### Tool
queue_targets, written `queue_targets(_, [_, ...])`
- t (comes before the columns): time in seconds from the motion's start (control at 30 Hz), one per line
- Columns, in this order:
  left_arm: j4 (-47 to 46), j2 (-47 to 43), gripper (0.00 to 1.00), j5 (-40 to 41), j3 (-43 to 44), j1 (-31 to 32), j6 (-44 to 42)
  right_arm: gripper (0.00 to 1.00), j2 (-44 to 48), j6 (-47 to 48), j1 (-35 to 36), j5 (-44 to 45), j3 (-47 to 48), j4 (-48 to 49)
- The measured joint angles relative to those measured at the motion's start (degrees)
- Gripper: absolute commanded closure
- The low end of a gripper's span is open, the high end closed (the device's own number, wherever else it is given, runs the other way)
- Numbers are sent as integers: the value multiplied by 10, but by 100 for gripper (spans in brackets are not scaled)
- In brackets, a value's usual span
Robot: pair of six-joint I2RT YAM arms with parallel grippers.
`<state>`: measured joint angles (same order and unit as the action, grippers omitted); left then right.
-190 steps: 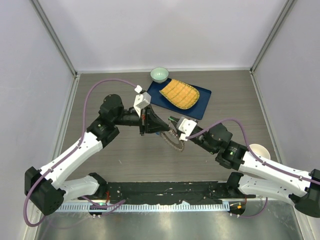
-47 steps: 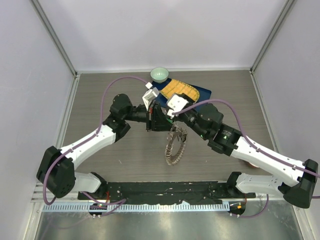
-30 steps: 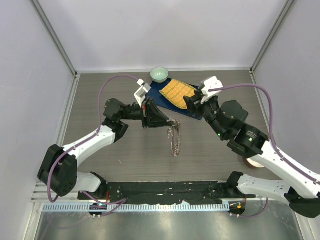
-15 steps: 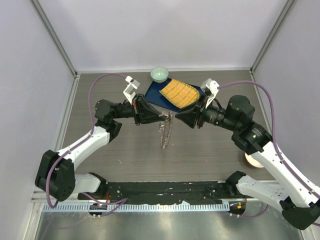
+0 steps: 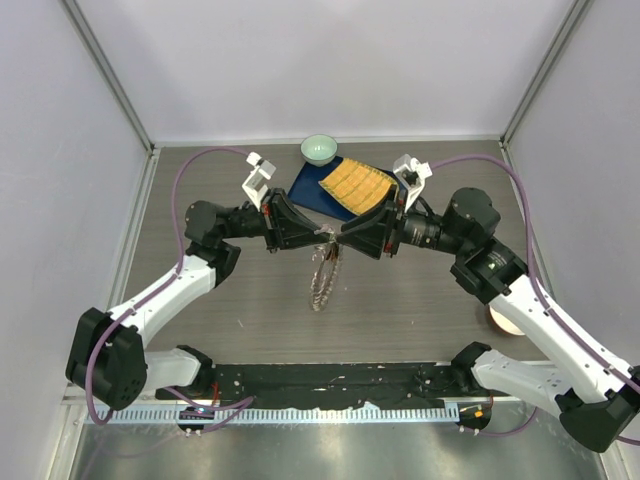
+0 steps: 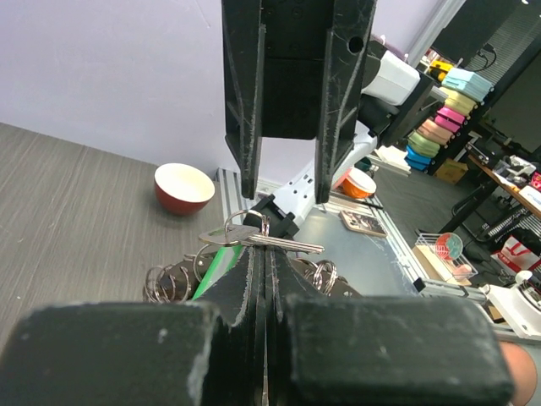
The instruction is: Remove the keys from the keyring
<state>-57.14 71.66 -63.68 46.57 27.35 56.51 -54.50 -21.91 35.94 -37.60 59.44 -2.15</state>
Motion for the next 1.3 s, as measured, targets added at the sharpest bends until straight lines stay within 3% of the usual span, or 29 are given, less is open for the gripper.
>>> queue_targets(0.23, [2, 0, 100, 0, 0, 0, 0, 69, -16, -14, -1, 9, 0, 10])
queue_targets(0.57, [2, 0, 100, 0, 0, 0, 0, 70, -29, -23, -1, 11, -6, 21])
queue_targets(0.73, [4, 0, 100, 0, 0, 0, 0, 78, -34, -23, -1, 11, -15, 26])
queue_targets(0.93, [7, 0, 100, 1, 0, -1, -2, 98, -34, -24, -1, 9, -21, 39])
queue_targets(1.13, [12, 0, 100, 2, 0, -2, -2, 99, -30, -25, -1, 2, -32, 56])
queue_targets(1.17, [12, 0, 99, 2, 0, -2, -2, 99, -29, -24, -1, 2, -32, 56])
queue_targets(1.2, [12, 0, 85, 2, 0, -2, -2, 99, -28, -22, -1, 2, -32, 56])
queue_targets(1.3, [21, 0, 56, 0, 0, -2, -15, 99, -26, -3, -1, 4, -32, 46])
